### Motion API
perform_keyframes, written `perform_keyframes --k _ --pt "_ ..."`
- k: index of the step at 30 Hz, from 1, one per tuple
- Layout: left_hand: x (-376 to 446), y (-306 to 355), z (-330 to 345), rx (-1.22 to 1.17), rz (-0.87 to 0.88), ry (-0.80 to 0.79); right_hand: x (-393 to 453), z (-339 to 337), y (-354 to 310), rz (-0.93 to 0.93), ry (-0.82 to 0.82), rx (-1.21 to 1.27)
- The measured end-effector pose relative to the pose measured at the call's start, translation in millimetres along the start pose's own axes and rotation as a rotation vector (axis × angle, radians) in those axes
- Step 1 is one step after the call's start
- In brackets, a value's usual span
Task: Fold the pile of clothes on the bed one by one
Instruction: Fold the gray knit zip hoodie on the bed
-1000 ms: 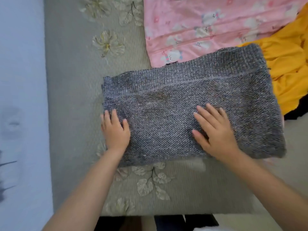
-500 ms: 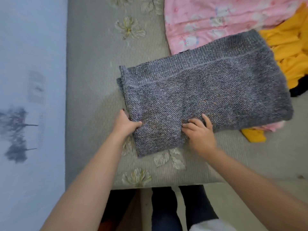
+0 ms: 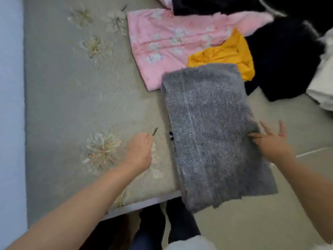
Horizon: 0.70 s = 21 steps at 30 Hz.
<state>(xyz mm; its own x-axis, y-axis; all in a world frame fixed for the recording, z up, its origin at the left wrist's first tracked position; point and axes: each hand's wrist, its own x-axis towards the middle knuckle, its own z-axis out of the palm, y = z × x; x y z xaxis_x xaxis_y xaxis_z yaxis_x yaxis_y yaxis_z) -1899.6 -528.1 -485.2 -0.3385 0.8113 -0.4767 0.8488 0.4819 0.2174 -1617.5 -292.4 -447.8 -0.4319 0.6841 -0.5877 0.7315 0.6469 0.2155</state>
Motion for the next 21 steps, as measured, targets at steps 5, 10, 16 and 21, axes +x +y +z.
perform_keyframes --k 5,10,16,21 --pt "44 37 3 0.145 0.244 0.003 5 19 -54 0.264 -0.017 0.095" --pt "82 59 -4 0.332 0.413 0.031 -68 76 -171 0.16 0.141 0.49" --pt "118 62 -9 0.525 0.536 0.009 -53 125 -197 0.331 -0.142 0.676" --pt "146 68 -7 0.666 0.566 -0.088 -31 101 -170 0.42 -0.043 0.787"
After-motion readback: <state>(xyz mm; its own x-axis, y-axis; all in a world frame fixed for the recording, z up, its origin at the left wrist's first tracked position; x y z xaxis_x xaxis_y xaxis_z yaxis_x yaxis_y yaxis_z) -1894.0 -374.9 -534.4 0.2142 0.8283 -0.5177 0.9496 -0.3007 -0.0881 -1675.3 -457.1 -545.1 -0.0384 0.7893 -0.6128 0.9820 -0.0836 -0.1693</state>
